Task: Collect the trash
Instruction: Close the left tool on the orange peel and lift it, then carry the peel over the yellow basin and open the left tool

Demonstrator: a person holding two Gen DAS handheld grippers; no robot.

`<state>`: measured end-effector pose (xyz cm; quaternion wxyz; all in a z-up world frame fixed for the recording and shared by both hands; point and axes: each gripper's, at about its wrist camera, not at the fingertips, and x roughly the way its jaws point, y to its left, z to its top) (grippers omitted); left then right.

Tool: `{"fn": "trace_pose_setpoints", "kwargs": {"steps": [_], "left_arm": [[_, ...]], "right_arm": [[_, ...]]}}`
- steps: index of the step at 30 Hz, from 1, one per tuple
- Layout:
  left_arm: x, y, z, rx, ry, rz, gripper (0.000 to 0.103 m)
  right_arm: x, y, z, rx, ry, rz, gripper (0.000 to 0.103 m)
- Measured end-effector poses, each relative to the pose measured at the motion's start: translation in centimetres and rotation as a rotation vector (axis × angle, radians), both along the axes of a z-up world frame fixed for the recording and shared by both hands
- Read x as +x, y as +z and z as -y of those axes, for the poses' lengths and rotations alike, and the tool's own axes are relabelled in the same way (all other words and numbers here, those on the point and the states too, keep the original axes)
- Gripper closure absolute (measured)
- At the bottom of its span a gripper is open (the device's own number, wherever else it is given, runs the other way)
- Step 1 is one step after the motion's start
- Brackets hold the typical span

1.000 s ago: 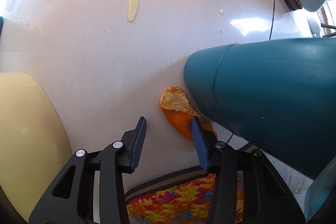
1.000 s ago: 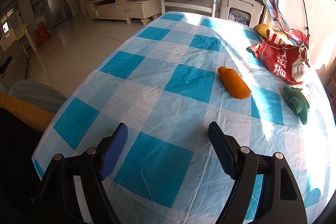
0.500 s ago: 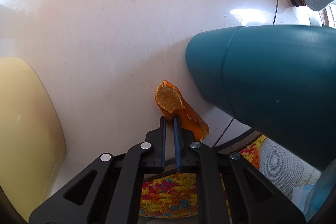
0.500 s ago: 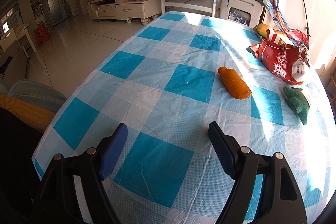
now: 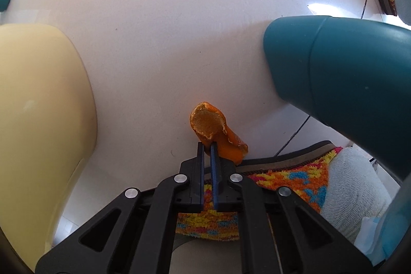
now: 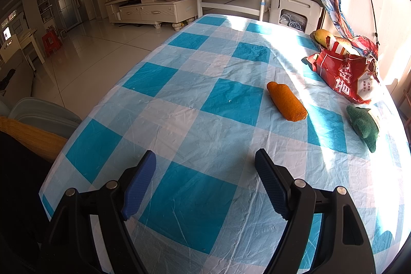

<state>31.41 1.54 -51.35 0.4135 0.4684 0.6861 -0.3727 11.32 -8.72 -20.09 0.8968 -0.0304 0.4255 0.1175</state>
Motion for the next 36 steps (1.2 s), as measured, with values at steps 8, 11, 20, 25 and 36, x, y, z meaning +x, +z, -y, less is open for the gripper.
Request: {"fn": "trace_pose_setpoints", "kwargs": {"steps": [8,11,20,25,36], "left_arm": [[1.7,9.5,-1.8,-0.041,0.098,-0.002,0.099],[2.3,12.9,-1.8,-0.059,0.118,0.022,0.099],[1.7,24.2,-10.6,-0.082,0.174,0.104,0.099],[4.0,33.7,-13.2,-0.157,0.274,0.151,0.099],[5.0,34.1,-16.5,-0.339,0.499,0.438,0.099]], "right_arm": [[0.0,0.0,0.0,-0.001,0.0,0.001,0.027],[0.0,0.0,-0.1,-0.002,0.001,0.002,0.027],[0.0,0.0,-0.1,-0.002,0.001,0.002,0.027],[0.0,0.0,-0.1,-0.002,0.001,0.002,0.027],[0.0,0.0,-0.2,-0.008,0.013,0.008,0.027]]}}
